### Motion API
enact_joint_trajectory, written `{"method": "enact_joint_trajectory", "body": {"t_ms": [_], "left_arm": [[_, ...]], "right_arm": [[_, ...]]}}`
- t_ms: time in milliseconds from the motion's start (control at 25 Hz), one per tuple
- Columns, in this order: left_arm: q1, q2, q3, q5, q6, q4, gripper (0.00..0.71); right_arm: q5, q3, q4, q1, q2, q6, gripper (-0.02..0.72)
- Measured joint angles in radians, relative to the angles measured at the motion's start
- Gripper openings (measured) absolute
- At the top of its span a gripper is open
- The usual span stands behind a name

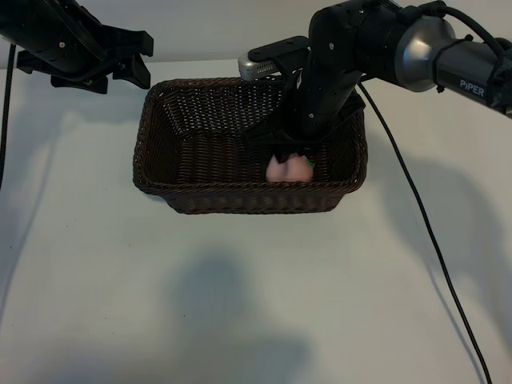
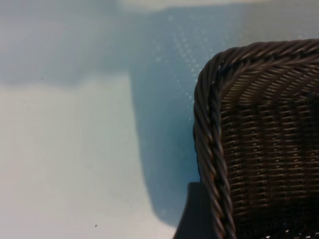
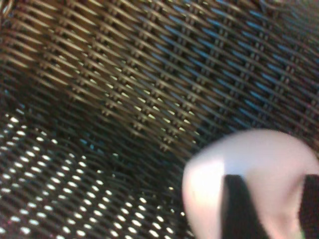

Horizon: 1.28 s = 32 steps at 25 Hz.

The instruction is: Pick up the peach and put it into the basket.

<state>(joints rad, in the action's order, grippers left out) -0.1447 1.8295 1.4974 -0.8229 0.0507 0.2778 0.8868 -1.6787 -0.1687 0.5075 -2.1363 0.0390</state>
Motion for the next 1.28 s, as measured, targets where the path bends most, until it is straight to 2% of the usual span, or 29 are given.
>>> {"method": "enact_joint_trajectory", "body": {"t_ms": [80, 200, 480, 640, 1080, 1280], "left_arm": [[0.0, 0.0, 0.0, 0.0, 0.0, 0.0, 0.596], [0.0, 0.0, 0.0, 0.0, 0.0, 0.0, 0.596], [0.0, 0.0, 0.0, 0.0, 0.0, 0.0, 0.596], [0.0, 0.0, 0.0, 0.0, -0.002, 0.0, 0.596], [0.0, 0.0, 0.0, -0.002, -0.002, 0.0, 0.596], [0.0, 0.0, 0.0, -0.003, -0.002, 0.0, 0.596]], "right_arm": [[0.018, -0.015, 0.0, 0.0, 0.007, 0.0, 0.509], [0.074, -0.076, 0.0, 0.0, 0.011, 0.0, 0.579], [0.256, -0.281, 0.031, -0.004, 0.012, 0.014, 0.534], [0.325, -0.356, 0.035, -0.05, 0.012, 0.018, 0.526], [0.334, -0.409, 0.042, -0.277, 0.023, 0.006, 0.526], [0.334, -0.409, 0.046, -0.322, 0.023, 0.0, 0.526]]}}
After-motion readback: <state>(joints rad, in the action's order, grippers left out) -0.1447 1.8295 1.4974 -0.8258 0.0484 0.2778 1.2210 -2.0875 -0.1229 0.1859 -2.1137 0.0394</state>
